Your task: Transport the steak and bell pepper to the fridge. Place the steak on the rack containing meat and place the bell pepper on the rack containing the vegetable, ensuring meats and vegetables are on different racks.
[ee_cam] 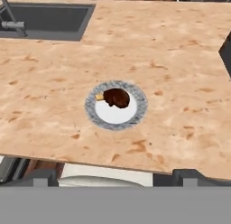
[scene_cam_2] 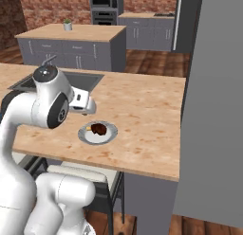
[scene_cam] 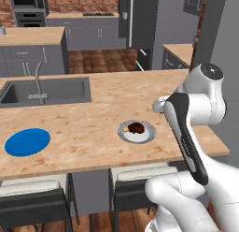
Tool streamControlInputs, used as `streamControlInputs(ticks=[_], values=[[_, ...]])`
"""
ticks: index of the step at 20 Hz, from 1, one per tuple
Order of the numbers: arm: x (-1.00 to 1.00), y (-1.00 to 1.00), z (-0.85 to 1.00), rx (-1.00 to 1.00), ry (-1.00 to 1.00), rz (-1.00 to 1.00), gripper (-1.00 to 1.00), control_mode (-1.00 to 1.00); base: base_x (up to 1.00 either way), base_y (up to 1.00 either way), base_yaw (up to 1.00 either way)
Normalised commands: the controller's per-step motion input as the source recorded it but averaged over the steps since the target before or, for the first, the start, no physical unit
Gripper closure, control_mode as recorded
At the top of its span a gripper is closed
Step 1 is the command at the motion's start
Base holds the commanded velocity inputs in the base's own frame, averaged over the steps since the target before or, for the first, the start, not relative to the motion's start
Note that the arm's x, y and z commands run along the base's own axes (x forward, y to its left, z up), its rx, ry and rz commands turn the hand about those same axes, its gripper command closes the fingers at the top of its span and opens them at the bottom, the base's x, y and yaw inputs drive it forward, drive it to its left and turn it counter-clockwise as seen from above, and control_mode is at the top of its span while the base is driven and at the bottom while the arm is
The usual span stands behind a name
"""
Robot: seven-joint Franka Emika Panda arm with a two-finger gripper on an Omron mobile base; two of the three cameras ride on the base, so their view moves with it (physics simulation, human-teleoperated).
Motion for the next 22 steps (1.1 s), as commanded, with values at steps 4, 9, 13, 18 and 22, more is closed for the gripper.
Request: streamControlInputs(ticks=[4,9,13,18,22], values=[[0.99,-0.11,-0.6,0.0,0.41,0.13,-1.0,-1.0,0.0,0.0,0.0],[0.85,-0.05,-0.35,-0.01,0.4,0.07,-1.0,-1.0,0.0,0.0,0.0],[0.41,0.02,-0.23,0.0,0.1,-0.12,-1.0,-1.0,0.0,0.0,0.0],[0.15,0.08,-0.16,0.0,0.0,-0.21,-1.0,-1.0,0.0,0.0,0.0],[0.0,0.11,-0.2,0.0,0.0,-0.14,-1.0,-1.0,0.0,0.0,0.0]])
